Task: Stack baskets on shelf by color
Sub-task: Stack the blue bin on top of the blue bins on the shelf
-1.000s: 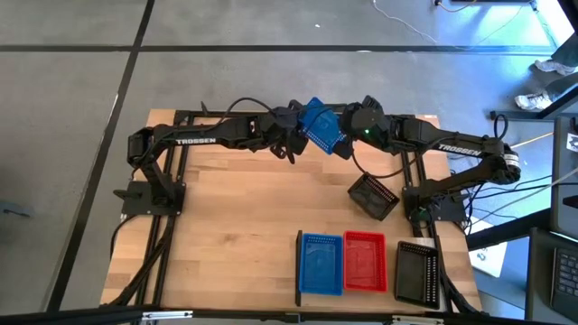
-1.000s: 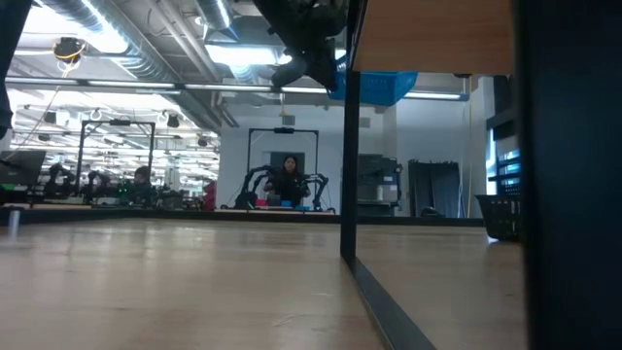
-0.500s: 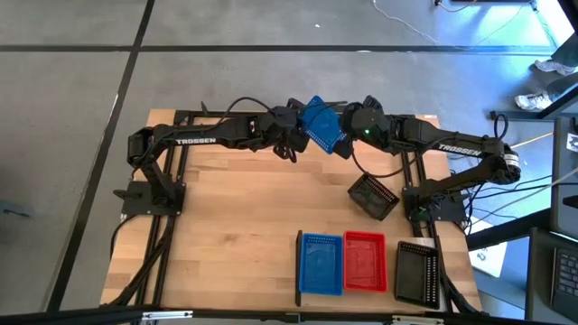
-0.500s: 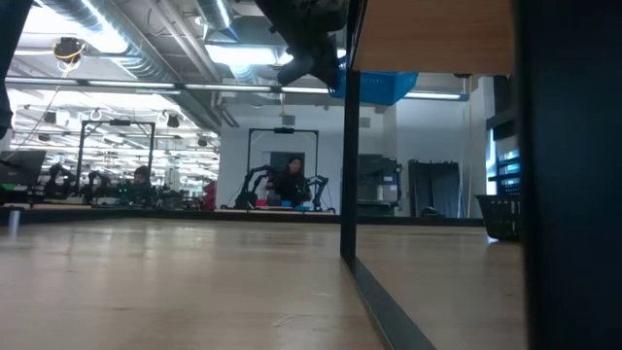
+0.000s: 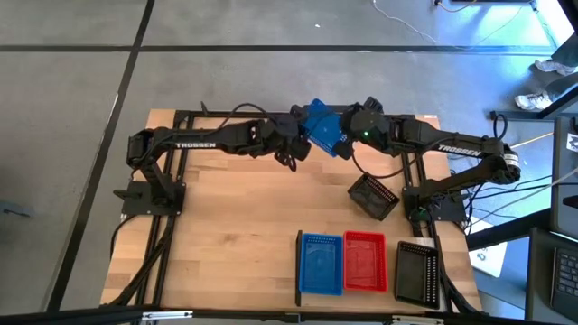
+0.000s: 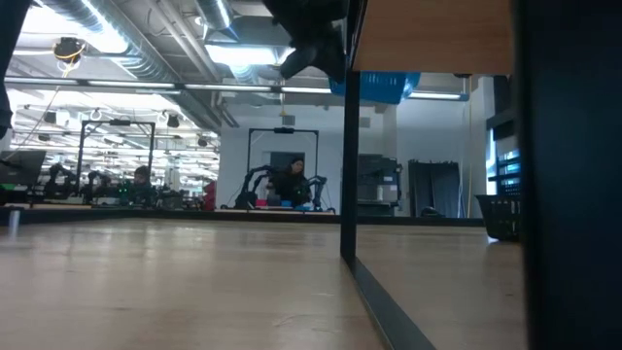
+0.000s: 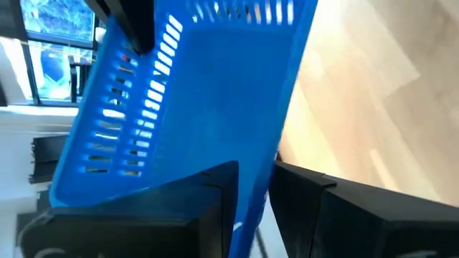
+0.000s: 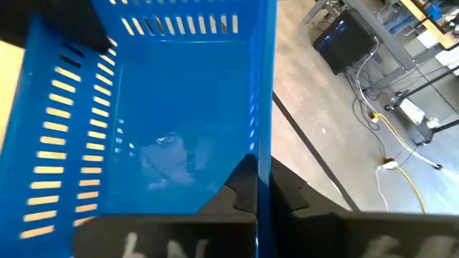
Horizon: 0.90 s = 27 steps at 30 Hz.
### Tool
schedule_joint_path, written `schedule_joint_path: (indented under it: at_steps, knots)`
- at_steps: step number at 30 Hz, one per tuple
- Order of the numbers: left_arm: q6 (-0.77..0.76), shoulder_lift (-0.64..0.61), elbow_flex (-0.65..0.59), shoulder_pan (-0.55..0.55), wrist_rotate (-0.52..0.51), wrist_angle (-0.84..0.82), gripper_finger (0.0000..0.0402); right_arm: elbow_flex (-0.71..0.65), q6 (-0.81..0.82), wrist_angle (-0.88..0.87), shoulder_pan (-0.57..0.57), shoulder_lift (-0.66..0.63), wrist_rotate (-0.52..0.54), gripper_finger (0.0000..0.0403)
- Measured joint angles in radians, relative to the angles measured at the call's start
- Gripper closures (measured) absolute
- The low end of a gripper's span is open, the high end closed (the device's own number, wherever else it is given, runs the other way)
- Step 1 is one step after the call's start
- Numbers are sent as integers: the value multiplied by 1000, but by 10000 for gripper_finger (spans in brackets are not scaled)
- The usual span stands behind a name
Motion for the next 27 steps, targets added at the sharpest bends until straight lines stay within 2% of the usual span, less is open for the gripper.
schedule_joint_path:
  at_steps: [8, 11, 18, 23, 27]
  knots:
    - [-117, -1, 1, -33, 6, -4, 330, 0, -28, 0, -1, 1, 42, 403]
    - [-155, -2, 2, -43, 27, -20, 330, -1, -44, -2, -1, 1, 96, 403]
    - [-301, -11, 1, -69, 5, -27, 330, -1, -25, -1, -1, 1, 104, 403]
    - [-445, -57, 1, -114, -141, -35, 330, 44, 129, -72, -1, 1, 113, 403]
    - [-541, -112, 1, -151, -245, -35, 330, 111, 191, -152, -1, 0, 105, 403]
